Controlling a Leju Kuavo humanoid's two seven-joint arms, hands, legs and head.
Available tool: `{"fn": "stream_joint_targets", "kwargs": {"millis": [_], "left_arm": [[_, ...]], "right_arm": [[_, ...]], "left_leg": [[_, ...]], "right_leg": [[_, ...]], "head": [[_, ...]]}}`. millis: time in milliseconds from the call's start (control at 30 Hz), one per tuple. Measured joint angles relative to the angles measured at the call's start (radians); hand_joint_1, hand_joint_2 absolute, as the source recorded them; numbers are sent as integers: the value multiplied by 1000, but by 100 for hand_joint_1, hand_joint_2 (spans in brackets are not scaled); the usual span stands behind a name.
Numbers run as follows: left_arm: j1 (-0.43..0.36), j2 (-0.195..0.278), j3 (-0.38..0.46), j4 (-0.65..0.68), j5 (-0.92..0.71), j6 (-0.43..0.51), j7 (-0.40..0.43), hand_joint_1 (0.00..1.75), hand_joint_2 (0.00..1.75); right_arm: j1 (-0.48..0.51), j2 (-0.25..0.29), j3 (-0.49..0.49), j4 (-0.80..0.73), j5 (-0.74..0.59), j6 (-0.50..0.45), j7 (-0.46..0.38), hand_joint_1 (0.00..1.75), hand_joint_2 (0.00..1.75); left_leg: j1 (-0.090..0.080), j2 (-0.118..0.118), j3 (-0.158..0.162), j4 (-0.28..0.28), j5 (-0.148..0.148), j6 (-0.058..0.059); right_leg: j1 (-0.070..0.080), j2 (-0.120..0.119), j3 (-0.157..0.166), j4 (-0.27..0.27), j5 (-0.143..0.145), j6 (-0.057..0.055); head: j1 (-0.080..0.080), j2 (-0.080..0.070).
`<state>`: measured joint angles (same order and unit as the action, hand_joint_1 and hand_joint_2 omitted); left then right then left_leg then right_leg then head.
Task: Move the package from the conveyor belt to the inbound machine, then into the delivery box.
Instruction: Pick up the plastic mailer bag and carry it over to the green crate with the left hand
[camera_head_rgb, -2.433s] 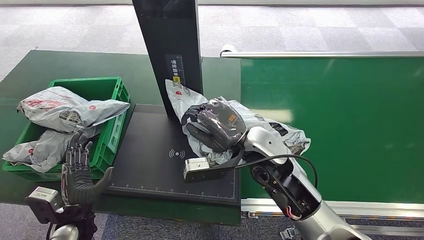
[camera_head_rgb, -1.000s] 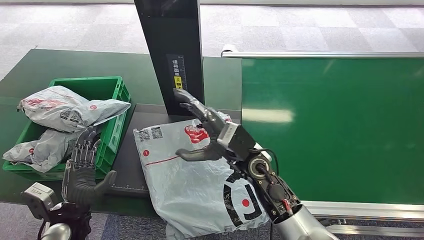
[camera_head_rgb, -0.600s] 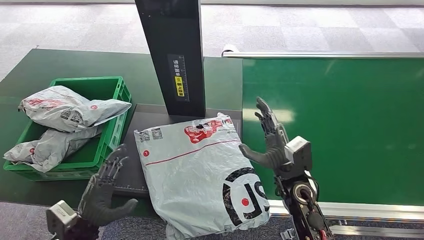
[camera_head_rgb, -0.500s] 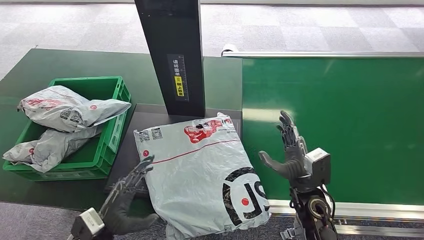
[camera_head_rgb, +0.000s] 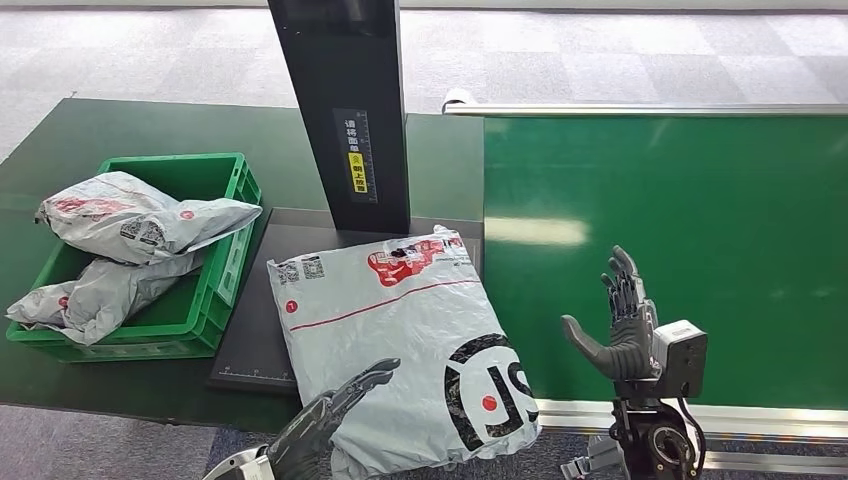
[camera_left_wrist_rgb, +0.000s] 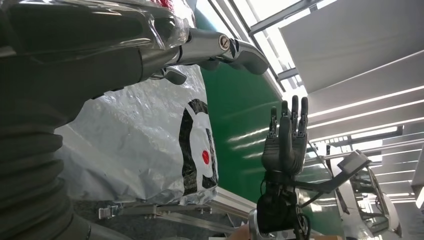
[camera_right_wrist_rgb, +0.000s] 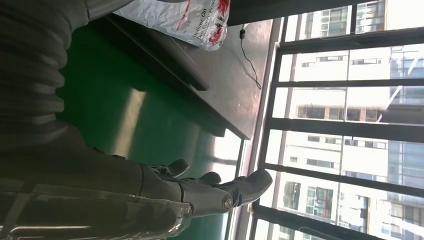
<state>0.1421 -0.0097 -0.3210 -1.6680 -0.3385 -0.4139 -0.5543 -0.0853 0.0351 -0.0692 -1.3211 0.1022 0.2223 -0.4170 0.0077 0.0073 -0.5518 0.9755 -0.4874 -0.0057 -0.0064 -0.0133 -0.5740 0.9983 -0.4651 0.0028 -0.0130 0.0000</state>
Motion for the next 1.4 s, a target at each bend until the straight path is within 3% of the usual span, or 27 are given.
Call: {"fn": "stream_joint_targets", "kwargs": {"millis": [100, 167, 267, 367, 567, 800, 1167, 1200, 1300, 1333, 1400], "left_arm": [[-12, 4, -14, 11, -34, -4, 15, 0, 175], [-46, 0, -56, 62, -146, 11, 53, 0, 175], [-96, -19, -142, 170, -289, 93, 87, 0, 175], [-149, -32, -197, 256, -327, 163, 96, 0, 175], [-187, -35, -248, 321, -364, 208, 118, 0, 175], [-246, -48, -299, 378, -854, 511, 326, 0, 175], [-283, -61, -304, 433, -1156, 644, 469, 0, 175], [-283, -62, -302, 432, -1164, 652, 472, 33, 175], [-283, -64, -288, 420, -1150, 670, 464, 164, 175], [-283, -64, -283, 413, -1134, 669, 453, 175, 175], [-282, -64, -273, 397, -1081, 653, 421, 175, 175]], "right_arm": [[1, 4, -6, -1, 0, -1, 4, 0, 175], [-4, 15, -15, 0, 2, -7, 15, 0, 175], [-15, 33, -31, 0, 3, -16, 26, 0, 175], [-16, 45, -49, 0, 4, -21, 29, 0, 175], [-14, 56, -70, -1, 6, -26, 28, 0, 175], [17, 99, -132, -69, 26, 4, 32, 0, 175], [40, 138, -192, -127, 36, 42, 31, 0, 175], [42, 139, -194, -131, 36, 43, 31, 0, 175], [48, 143, -199, -143, 36, 46, 31, 0, 175], [50, 144, -201, -147, 36, 46, 31, 0, 175], [54, 146, -204, -154, 36, 46, 31, 0, 175]], "left_leg": [[0, 0, 0, 0, 0, 0], [-1, -1, 0, 0, 0, 1], [-1, 1, 1, 0, 1, 1], [-1, 0, 1, 0, 1, 1], [-1, 1, 1, 0, 1, 1], [-1, 1, 1, 0, 1, 1], [-1, 1, 1, 0, 1, 1], [-1, 1, 1, 0, 1, 1], [-1, 1, 1, 0, 1, 1], [-1, 1, 1, 0, 1, 1], [-1, 1, 1, 0, 1, 1]], "right_leg": [[0, 0, 0, 0, 0, 0], [-1, -1, 0, 0, 0, 0], [-1, 1, 1, 0, 1, 0], [-1, 0, 1, 0, 1, 1], [-1, 1, 1, 0, 1, 1], [-1, 1, 1, 0, 1, 1], [-1, 1, 1, 0, 1, 1], [-1, 1, 1, 0, 1, 1], [-1, 1, 1, 0, 1, 1], [-1, 1, 1, 0, 1, 1], [-1, 1, 1, 0, 1, 1]], "head": [[0, 0], [0, 0], [0, 0], [0, 0], [0, 0], [0, 0], [0, 0], [0, 0], [0, 0], [0, 0], [0, 0]]}}
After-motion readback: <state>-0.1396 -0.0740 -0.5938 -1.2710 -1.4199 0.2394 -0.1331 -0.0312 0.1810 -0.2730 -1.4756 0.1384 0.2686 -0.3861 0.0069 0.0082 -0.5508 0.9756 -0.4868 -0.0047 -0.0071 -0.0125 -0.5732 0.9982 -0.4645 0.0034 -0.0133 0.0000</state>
